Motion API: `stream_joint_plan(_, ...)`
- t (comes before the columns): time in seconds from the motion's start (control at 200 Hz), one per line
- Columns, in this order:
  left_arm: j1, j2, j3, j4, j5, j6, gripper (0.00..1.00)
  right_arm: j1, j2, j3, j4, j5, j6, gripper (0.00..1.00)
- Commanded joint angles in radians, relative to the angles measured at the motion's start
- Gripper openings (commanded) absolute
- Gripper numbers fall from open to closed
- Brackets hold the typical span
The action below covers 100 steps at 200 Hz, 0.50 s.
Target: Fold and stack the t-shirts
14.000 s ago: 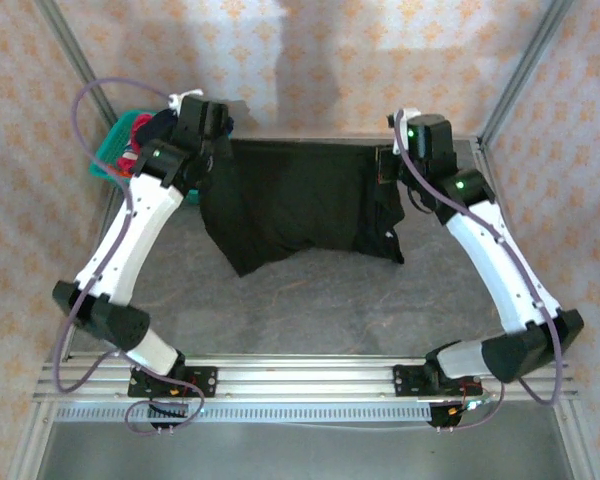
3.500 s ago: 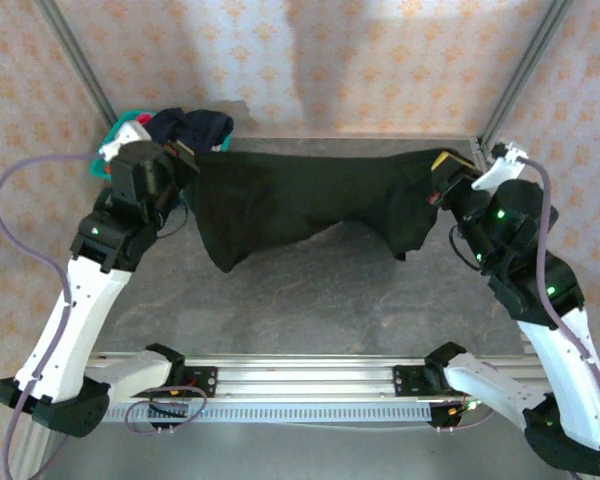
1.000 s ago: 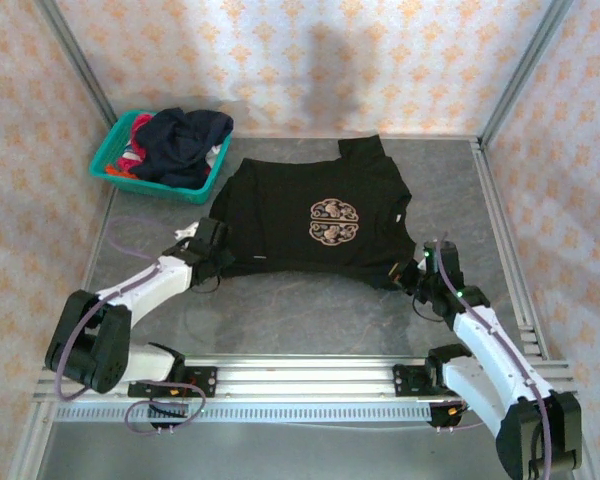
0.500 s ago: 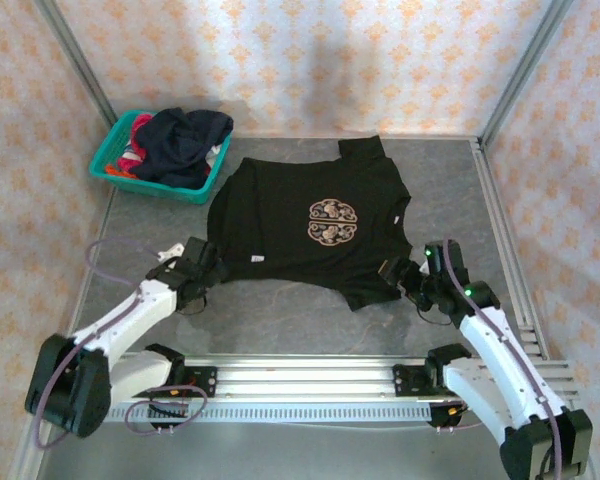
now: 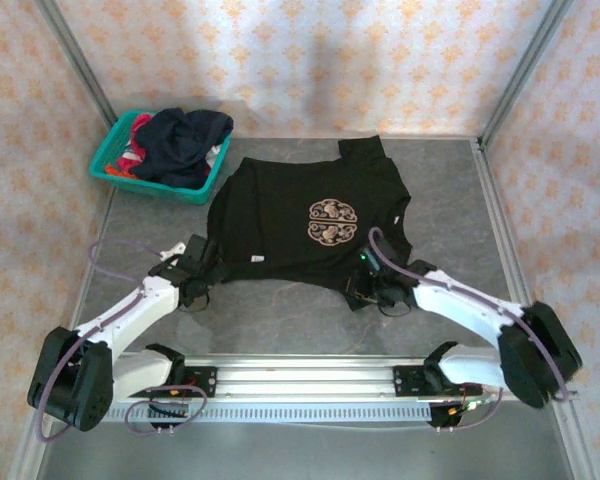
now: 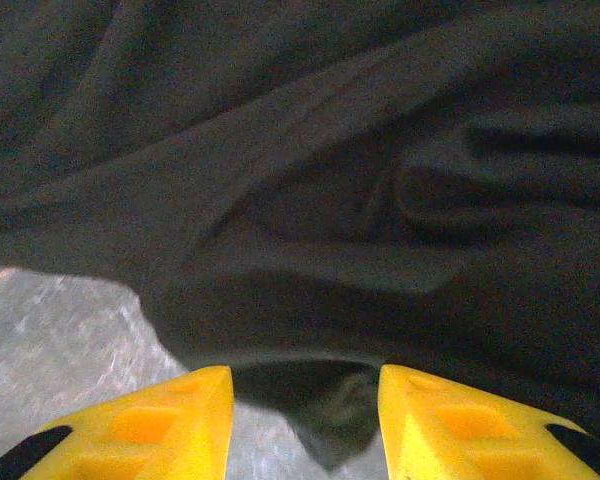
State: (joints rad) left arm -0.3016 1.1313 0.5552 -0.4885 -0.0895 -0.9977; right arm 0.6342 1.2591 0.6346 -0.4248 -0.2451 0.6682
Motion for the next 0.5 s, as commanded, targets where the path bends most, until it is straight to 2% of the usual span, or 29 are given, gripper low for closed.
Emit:
stream_joint_plan(0.0, -0.01, -0.009, 0.033, -0.01, -0.02, 0.0, 0.85, 0.019, 0.089, 0.049, 0.082, 0.041, -0.038, 0.42)
stream_joint_plan(0.15, -0.01, -0.022, 0.026, -0.027, -0.022, 0.004, 0.85, 0.068, 0.178, 0.07, 0.081, 0.006, -0.034, 0.28)
stream_joint_plan(0.26, -0.011, -0.029, 0.034, -0.042, -0.023, 0.009, 0.85, 0.118, 0.159, 0.033, 0.067, -0.008, 0.009, 0.17)
stream_joint_plan(0.38, -0.01, -0.017, 0.06, -0.066, -0.007, 0.034, 0.85, 0.167, 0.107, -0.024, 0.044, -0.024, 0.066, 0.15)
stream_joint_plan(0.495, -0.031, 0.023, 0.104, -0.082, 0.01, 0.058, 0.78, 0.191, 0.058, -0.061, 0.016, -0.035, 0.101, 0.13)
